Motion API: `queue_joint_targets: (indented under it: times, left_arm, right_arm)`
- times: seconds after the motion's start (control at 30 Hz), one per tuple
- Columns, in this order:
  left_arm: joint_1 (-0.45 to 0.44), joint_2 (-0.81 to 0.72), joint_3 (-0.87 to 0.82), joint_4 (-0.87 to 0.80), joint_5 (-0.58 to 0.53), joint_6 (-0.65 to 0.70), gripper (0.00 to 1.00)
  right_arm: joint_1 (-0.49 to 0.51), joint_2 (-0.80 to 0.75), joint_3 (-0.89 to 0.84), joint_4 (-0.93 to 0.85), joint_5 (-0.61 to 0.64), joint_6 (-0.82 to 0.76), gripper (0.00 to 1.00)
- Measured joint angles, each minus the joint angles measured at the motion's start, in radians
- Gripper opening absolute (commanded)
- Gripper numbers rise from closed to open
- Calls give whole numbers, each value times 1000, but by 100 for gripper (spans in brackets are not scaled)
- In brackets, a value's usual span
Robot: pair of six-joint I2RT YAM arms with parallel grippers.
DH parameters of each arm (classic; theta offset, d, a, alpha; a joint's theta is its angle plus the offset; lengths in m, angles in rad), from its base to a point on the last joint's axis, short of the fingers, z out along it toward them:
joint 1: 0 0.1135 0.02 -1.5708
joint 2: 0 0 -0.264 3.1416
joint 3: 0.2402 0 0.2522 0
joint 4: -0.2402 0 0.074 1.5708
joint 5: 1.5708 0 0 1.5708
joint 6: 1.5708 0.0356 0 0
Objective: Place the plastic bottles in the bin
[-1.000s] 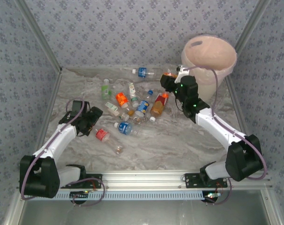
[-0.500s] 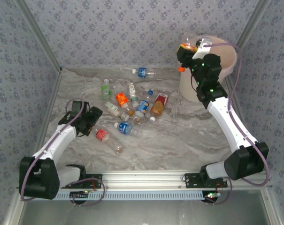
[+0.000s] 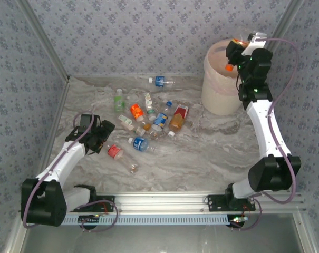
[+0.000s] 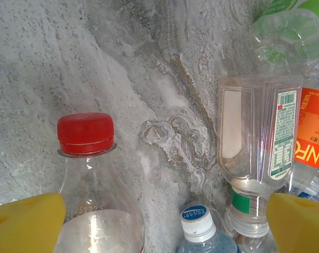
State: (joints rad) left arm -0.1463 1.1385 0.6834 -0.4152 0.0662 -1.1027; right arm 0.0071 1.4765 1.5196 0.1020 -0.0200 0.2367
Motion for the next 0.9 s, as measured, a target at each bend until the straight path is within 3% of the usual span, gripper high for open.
queue_joint_targets:
  times: [0.53, 0.7, 0.9]
  left_arm:
    - [0, -27, -23, 0, -4, -10, 98]
    - [0, -27, -26, 0, -7, -11, 98]
    - [0, -27, -26, 0, -7, -14, 98]
  right_arm:
    - [-86, 207, 161, -215, -3, -102, 44]
    - [-86, 278, 222, -306, 32, -140, 45]
    - [-83, 360, 315, -397, 129, -179, 53]
